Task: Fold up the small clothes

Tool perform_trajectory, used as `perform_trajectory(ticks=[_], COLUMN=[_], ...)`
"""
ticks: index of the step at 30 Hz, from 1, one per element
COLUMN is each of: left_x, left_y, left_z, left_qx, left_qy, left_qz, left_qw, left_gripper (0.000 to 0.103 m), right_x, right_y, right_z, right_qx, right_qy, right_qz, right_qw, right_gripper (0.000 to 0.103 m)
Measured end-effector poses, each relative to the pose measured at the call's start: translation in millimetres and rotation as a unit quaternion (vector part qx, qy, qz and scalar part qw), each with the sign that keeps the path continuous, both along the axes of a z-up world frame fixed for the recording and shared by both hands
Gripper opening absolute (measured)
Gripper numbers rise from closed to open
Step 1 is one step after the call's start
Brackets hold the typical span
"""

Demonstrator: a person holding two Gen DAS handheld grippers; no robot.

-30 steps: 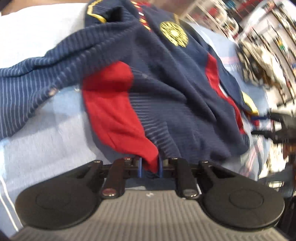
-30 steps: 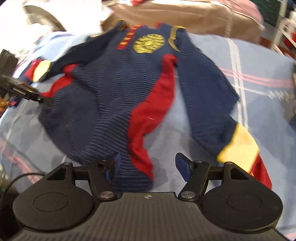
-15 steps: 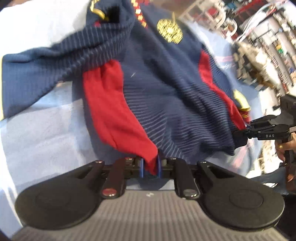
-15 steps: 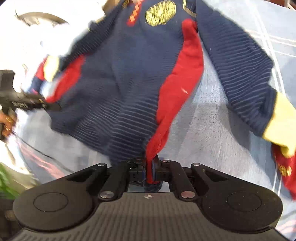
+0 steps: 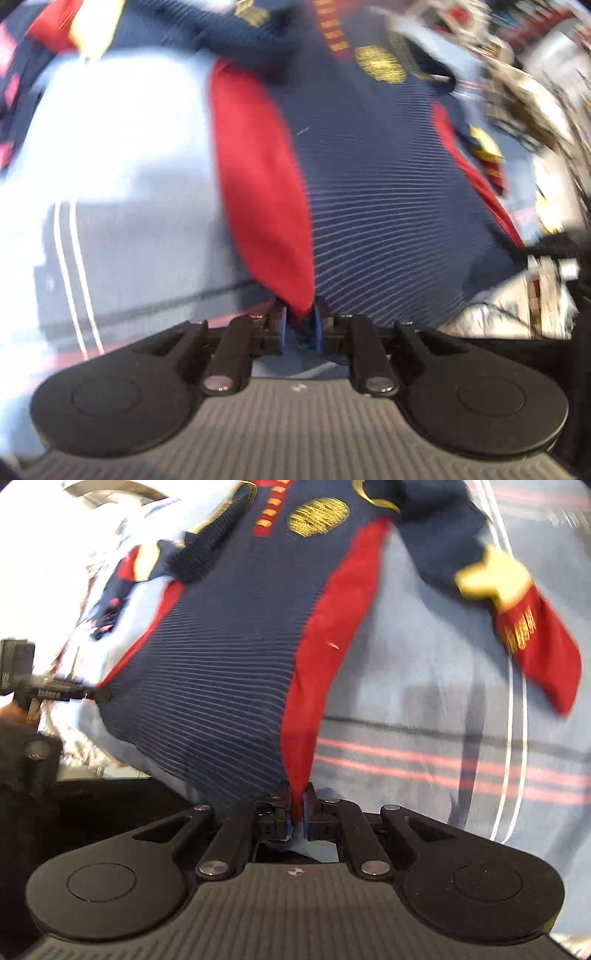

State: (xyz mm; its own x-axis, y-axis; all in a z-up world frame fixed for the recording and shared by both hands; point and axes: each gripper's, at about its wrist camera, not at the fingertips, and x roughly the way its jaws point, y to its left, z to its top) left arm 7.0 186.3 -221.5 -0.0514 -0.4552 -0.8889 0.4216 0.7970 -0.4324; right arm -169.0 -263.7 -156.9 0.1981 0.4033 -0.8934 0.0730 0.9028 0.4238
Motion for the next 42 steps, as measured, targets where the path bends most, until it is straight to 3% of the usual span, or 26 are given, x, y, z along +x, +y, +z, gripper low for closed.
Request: perform_trajectory(ticks=[3,5,7,9,10,12,14,17,21,26,29,33,35,38,39,42], left_x=[-8,-12,-15,-16,-16,-22,-23,-20,-21,-37,-54,-68,-73,-81,-81,-74], left_y=[-1,0,3,5,5,0,-10,-37,-60,-10,14,-8,-27,-47,-49,-41], left_z=[-26,-25,-18,0,13,40,65,77,53,24,20,15,7,-8,-8,-1], left_qx=[0.018,0.015,0.021,0.039,0.049,0.040,0.029,0.019,0.059,0.045,0.014,-0.011,-0.009,0.034,0.038,0.027], left_qy=[0.015,0.002,0.004,-0.013,-0.030,-0.074,-0.113,-0.137,-0.120,-0.066,-0.093,-0.184,-0.197,-0.220,-0.228,-0.218], left_qz=[0.027,0.030,0.037,0.041,0.043,0.036,0.027,-0.007,-0.024,-0.008,-0.017,-0.121,-0.183,-0.250,-0.256,-0.235], left_qw=[0.9993,0.9994,0.9991,0.9983,0.9974,0.9958,0.9928,0.9904,0.9907,0.9968,0.9954,0.9753,0.9633,0.9424,0.9387,0.9468], left_gripper=[0.020,0.024,0.034,0.073,0.080,0.095,0.103,0.103,0.102,0.102,0.101,0.099,0.094,0.085,0.078,0.065], right_x=[-1,0,-3,-7,-7,-12,-6,9,27,13,-1,-10,-10,-6,-6,-9], right_y=[6,12,13,12,12,11,7,11,27,30,33,26,28,31,31,31], right_z=[-28,-43,-44,-31,-20,2,23,42,36,10,3,-5,-7,-9,-9,-9], right_qx=[-0.012,-0.031,-0.045,-0.067,-0.092,-0.132,-0.143,-0.130,-0.089,-0.086,-0.104,-0.115,-0.116,-0.119,-0.122,-0.132], right_qy=[0.008,0.032,0.032,0.016,0.006,-0.028,-0.071,-0.128,-0.132,-0.099,-0.080,-0.058,-0.057,-0.059,-0.062,-0.066], right_qz=[-0.015,-0.009,-0.008,-0.013,-0.012,-0.005,-0.013,-0.007,0.022,0.014,0.034,0.055,0.068,0.081,0.087,0.101], right_qw=[1.000,0.999,0.998,0.998,0.996,0.991,0.987,0.983,0.987,0.991,0.991,0.990,0.989,0.988,0.987,0.984], right_gripper=[0.015,0.024,0.027,0.046,0.052,0.078,0.103,0.103,0.103,0.103,0.103,0.103,0.103,0.103,0.103,0.103])
